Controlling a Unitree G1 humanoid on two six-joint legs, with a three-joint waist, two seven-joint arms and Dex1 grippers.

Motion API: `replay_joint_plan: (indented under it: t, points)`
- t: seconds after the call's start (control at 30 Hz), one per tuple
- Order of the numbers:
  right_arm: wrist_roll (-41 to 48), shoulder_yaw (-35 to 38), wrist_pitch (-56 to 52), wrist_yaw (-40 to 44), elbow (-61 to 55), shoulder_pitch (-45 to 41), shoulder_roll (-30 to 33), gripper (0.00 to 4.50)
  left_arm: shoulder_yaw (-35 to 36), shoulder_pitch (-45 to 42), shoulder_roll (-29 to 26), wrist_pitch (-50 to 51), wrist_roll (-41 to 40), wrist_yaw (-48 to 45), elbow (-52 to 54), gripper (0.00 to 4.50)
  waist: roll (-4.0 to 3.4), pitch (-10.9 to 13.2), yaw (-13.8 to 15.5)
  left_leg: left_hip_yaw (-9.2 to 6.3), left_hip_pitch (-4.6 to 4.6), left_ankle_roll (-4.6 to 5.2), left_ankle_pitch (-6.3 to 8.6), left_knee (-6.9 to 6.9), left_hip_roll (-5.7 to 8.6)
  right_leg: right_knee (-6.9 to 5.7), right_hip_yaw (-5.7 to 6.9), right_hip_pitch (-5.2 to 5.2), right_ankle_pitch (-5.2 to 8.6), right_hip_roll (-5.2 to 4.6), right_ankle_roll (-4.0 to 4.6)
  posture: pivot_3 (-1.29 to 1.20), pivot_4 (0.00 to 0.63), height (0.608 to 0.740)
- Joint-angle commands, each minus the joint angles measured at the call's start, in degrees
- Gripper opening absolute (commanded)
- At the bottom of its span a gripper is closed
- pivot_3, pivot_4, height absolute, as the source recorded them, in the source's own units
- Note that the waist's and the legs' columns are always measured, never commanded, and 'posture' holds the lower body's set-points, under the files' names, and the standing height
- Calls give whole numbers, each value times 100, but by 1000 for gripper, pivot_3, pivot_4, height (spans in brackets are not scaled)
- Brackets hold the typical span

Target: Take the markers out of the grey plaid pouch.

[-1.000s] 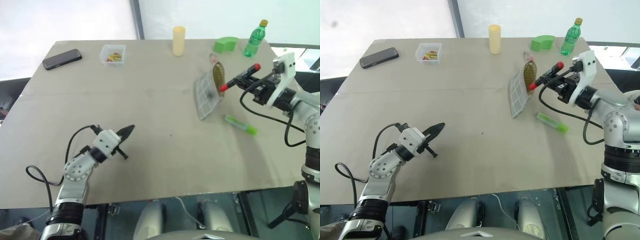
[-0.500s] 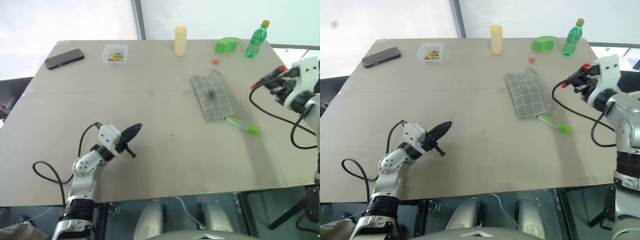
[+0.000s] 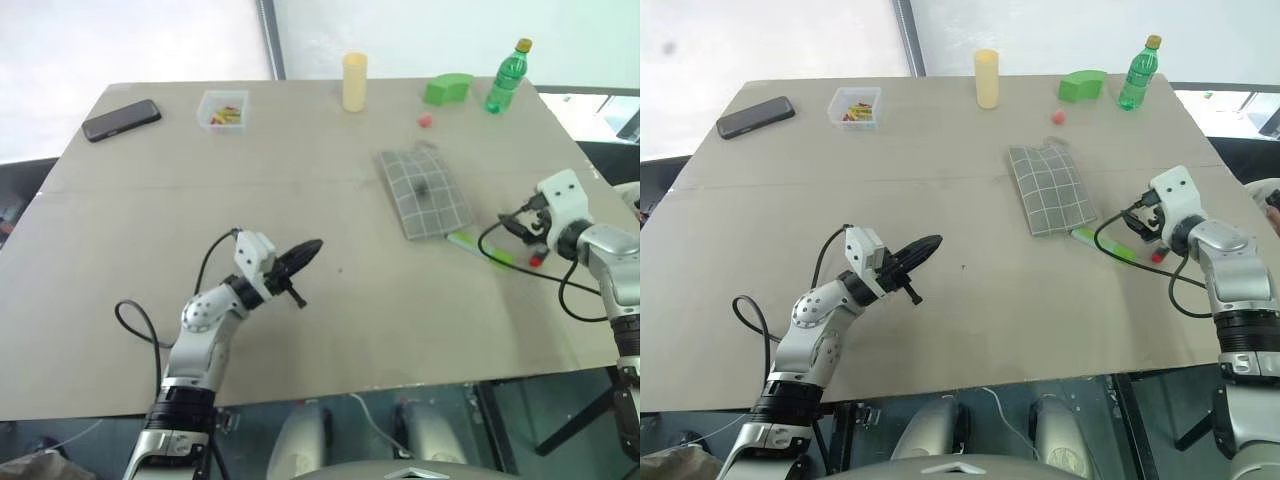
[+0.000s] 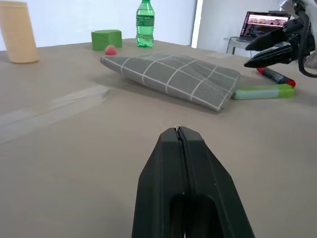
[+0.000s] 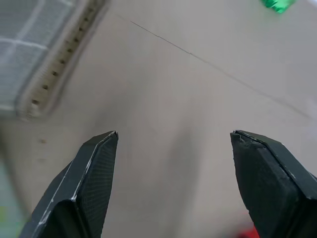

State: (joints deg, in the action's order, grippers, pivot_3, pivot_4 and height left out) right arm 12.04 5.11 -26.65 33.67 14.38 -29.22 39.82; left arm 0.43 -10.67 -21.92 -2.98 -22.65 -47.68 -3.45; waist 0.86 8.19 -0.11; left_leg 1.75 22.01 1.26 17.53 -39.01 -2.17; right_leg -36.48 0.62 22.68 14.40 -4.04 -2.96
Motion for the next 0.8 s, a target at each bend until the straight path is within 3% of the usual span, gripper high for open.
replay_joint_plan:
  t: [0.03, 0.27, 0.43, 0.53, 0.63, 0.73, 0.8]
  points:
    - [970, 431, -1172, 213, -756, -113, -297, 3659, 32, 86, -7, 120, -91, -41, 263, 0, 1, -1, -19, -5, -2, 0, 0, 1, -2, 0, 0, -1, 0, 1, 0, 0, 150, 740]
    - [950, 287, -1601, 128, 377, -776, -823, 3659, 65, 24, -6, 238, -102, -157, 201, 0, 1, 0, -29, -30, -4, 1, 0, -10, 4, -2, -3, -3, 0, 1, 0, 0, 150, 740]
    - [629, -30, -1190, 399, 1345, -1236, -964, 3659, 107, 75, -27, 295, -94, -174, 227, 0, 0, 0, -32, -29, -1, 0, 0, -6, 5, -21, 2, -3, 0, 2, 0, 0, 150, 740]
    - [581, -82, -1008, 530, 1563, -1384, -1030, 2864, 97, 133, -20, 329, -68, -138, 283, 0, 0, 0, -53, -24, 0, 0, 0, -3, 5, -18, 2, -2, 0, 2, 0, 0, 150, 740]
    - [743, -25, -1225, 649, 1159, -1377, -1063, 1284, 67, 155, -7, 314, 46, -31, 313, 0, 0, 0, -52, -28, 0, 0, 0, -3, 4, -19, 1, -2, 0, 1, 0, 0, 150, 740]
    - [1074, 187, -1772, 474, 461, -1318, -1195, 39, -58, 123, 4, -259, 586, 159, 150, 0, -2, 1, -55, -34, 1, 0, 0, -3, 4, -21, 1, -1, 0, 1, 0, 0, 150, 740]
    - [1338, 365, -2269, 174, -171, -1235, -1378, 39, -133, 39, 44, -829, 1105, 454, -47, 0, -2, 0, -51, -36, -1, 0, 0, -3, 3, -23, 2, -1, 0, 2, 0, 0, 150, 740]
